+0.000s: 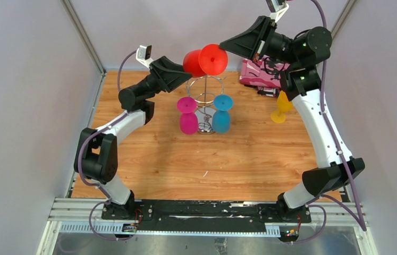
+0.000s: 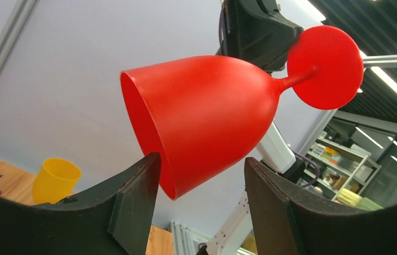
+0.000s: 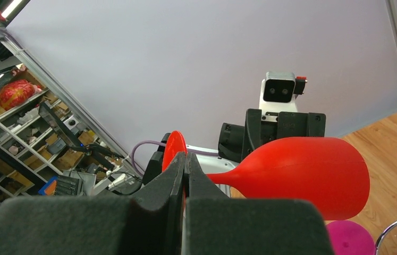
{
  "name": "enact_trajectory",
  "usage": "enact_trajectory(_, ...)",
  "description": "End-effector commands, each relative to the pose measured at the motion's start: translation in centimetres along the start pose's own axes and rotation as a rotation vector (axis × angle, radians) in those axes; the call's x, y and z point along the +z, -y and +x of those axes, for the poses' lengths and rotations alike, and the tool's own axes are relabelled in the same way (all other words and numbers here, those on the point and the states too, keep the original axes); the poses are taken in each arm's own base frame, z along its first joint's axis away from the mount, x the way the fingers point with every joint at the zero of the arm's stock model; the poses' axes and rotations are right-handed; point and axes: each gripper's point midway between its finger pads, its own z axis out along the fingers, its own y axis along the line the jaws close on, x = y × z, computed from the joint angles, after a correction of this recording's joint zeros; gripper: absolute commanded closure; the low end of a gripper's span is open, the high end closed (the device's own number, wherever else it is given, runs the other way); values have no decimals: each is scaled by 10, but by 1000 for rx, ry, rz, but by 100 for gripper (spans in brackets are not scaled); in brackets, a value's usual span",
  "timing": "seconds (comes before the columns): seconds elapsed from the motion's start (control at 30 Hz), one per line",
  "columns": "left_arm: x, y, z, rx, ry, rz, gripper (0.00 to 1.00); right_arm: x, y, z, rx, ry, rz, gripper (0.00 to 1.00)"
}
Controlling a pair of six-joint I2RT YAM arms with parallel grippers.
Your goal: Take the wine glass off the wine glass rack
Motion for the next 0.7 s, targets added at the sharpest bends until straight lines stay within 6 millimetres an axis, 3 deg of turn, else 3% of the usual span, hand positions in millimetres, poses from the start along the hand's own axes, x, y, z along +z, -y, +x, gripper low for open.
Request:
enact_trajectory(0.0,1,30,3,69,-12,73,36,6,-14,-2,-43,16,-50,100)
enact_trajectory(0.43,-4,118,1,186,8,177,51,-5,12,17,0,33,-6,100)
enact_trajectory(0.67,-7,117,5,168,-4,171,72,-7,16,23,24,36,-10,100)
